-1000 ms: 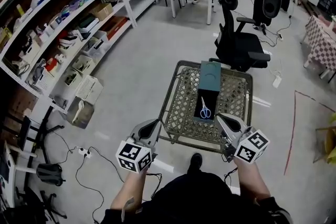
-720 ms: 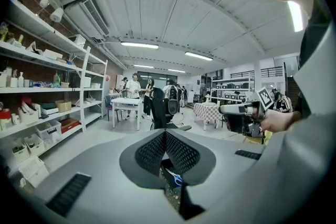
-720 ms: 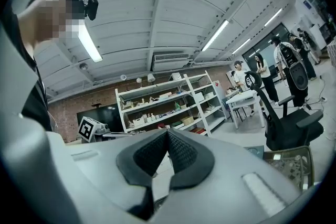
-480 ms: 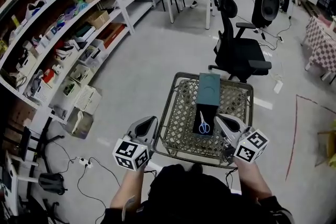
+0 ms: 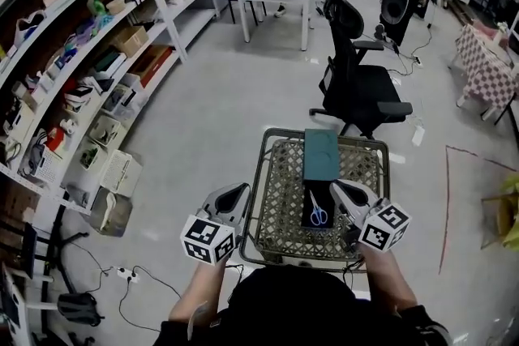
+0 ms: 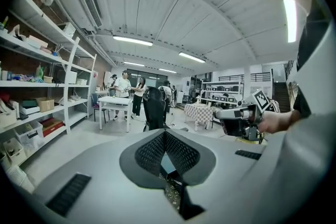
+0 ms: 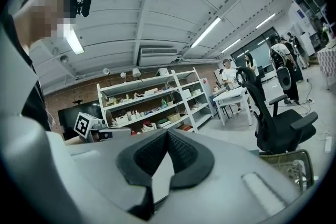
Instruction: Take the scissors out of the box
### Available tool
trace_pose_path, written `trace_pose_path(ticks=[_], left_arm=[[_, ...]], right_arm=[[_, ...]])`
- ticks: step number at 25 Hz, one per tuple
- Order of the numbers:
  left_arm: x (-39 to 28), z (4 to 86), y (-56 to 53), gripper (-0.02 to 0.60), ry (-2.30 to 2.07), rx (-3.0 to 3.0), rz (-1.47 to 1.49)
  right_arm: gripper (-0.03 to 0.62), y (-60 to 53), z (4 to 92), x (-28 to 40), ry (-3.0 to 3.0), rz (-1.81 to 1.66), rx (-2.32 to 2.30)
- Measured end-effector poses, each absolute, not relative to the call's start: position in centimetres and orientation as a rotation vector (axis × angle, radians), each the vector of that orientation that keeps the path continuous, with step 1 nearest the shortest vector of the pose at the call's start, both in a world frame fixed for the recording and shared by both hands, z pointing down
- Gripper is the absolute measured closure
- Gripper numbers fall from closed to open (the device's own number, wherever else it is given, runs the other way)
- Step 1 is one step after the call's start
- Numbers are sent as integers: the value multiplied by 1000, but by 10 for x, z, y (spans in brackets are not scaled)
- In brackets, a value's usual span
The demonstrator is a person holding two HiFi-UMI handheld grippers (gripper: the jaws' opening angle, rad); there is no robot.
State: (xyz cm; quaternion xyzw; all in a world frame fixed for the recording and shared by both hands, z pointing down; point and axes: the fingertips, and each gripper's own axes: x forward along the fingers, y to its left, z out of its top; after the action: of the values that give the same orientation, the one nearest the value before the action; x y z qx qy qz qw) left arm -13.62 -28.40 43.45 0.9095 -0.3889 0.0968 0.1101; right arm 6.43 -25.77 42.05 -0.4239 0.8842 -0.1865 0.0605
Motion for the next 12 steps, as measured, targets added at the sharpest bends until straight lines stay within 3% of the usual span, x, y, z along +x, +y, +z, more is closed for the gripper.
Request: trace_pose_path(ticks=[12], left_arm=[[-120,478,-319,575,-939,2644,341]], right_arm=[[582,-281,472,62,2647,-729,-1461]])
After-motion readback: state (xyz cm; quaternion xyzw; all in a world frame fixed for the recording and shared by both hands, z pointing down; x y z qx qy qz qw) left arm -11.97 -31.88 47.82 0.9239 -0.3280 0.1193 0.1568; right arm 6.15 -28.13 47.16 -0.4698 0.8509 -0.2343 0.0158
